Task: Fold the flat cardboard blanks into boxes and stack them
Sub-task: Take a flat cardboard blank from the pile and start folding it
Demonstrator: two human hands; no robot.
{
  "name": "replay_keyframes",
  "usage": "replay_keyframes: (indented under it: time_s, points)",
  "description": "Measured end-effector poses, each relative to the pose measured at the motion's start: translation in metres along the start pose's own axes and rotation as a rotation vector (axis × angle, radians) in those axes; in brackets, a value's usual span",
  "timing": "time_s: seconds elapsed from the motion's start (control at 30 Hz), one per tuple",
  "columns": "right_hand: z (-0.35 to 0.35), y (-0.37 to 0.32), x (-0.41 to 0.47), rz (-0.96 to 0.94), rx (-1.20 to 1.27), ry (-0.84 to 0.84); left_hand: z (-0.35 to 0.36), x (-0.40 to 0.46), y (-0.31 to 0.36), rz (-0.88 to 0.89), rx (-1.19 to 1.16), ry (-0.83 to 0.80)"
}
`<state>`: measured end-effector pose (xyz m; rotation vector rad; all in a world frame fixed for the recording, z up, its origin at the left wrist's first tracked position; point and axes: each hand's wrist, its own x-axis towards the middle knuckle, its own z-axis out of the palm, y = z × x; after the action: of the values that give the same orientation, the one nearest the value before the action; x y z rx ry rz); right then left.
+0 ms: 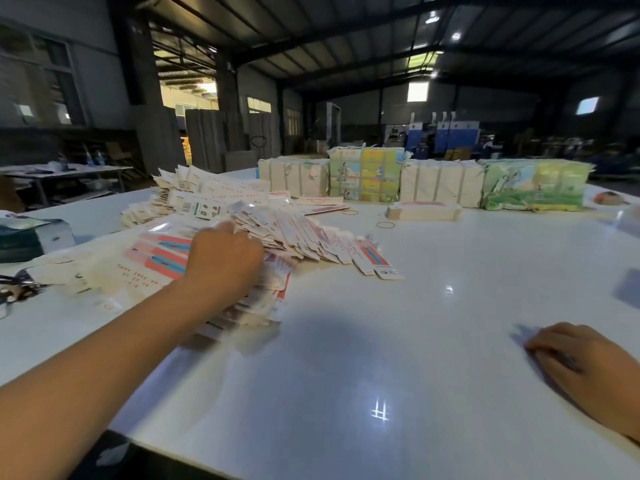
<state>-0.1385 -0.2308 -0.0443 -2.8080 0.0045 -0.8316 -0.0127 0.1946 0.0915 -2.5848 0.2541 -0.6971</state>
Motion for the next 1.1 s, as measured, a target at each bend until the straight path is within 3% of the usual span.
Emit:
replay_keyframes:
  time_s: [0.1,0.23,0.3,0.4,0.47,0.53,0.67,0.83,0.97,1.1]
  points:
    - [-0.024,-0.031,-0.003,-0.022,-0.037,-0.008,-0.053,-0.005,0.024,0.043,-0.108,0.167]
    - [-0.032,-0.044,-0.001,0.029,0.001,-0.063,-0.098,-0.019,0.079,0.216,-0.587,0.501]
    - [-0.036,-0.043,0.001,0.17,0.164,-0.037,-0.103,-0.025,0.115,0.361,-0.881,0.564]
    - [-0.046,-0.039,0.004,0.549,0.68,0.069,-0.086,-0.036,0.167,0.645,-1.115,0.682]
    - [-0.052,-0.034,0.006,0.743,1.031,0.115,-0.062,-0.045,0.195,0.78,-1.233,0.534]
    - [-0.056,-0.029,0.006,0.864,1.208,0.107,-0.041,-0.051,0.213,0.829,-1.324,0.351]
    - [-0.055,-0.024,0.008,0.869,1.216,0.108,-0.025,-0.054,0.229,0.888,-1.36,0.187]
    - [-0.06,-0.022,0.009,0.861,1.263,-0.019,-0.032,-0.045,0.231,0.784,-1.548,0.001]
    - [-0.057,-0.035,0.012,0.927,1.41,-0.074,-0.036,-0.037,0.227,0.584,-1.512,0.048]
    - [-0.053,-0.055,0.009,0.826,1.453,-0.231,-0.041,-0.034,0.219,0.545,-1.045,0.149]
